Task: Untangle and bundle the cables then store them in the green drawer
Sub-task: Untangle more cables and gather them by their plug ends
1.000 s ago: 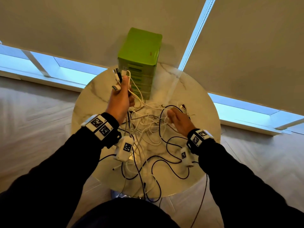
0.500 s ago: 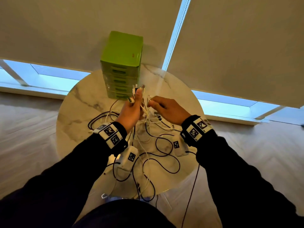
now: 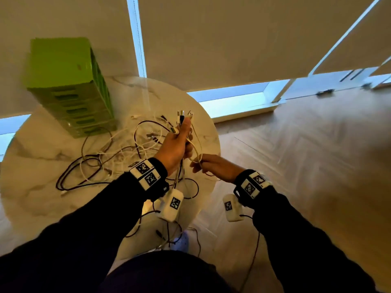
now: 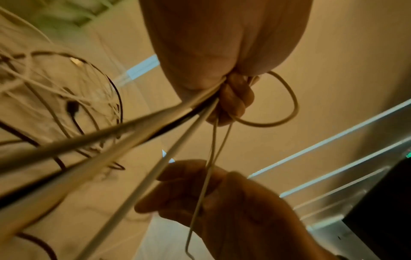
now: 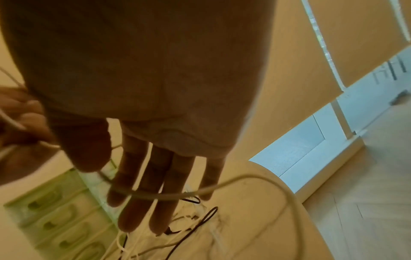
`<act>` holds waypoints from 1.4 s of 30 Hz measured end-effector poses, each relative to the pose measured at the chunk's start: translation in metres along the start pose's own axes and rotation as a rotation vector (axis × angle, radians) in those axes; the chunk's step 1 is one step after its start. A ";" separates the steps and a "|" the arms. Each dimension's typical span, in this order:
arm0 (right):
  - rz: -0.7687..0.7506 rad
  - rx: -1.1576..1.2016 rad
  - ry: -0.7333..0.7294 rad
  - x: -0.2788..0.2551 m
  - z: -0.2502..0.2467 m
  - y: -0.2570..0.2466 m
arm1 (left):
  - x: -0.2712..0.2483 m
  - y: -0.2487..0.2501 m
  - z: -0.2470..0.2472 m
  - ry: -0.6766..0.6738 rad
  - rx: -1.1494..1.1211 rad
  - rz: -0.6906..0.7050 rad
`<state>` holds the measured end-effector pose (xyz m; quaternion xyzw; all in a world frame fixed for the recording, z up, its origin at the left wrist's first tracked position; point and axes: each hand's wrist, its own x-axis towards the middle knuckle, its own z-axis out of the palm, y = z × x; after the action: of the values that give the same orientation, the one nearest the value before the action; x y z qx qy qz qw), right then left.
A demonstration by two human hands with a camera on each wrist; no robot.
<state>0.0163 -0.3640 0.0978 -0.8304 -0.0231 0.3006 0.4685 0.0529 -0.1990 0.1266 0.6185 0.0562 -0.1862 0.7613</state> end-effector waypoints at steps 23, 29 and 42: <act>0.470 -0.225 0.566 -0.092 -0.035 0.143 | 0.003 -0.042 0.049 -0.106 0.324 0.018; 0.665 -0.399 0.308 -0.098 -0.038 0.171 | 0.014 -0.029 0.036 -0.101 0.098 -0.006; -0.109 -0.225 0.240 -0.058 0.005 0.009 | 0.017 -0.030 0.038 -0.130 0.104 0.078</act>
<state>-0.0361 -0.3843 0.1167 -0.9051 -0.0452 0.1689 0.3875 0.0529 -0.2438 0.1025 0.6454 -0.0272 -0.1988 0.7370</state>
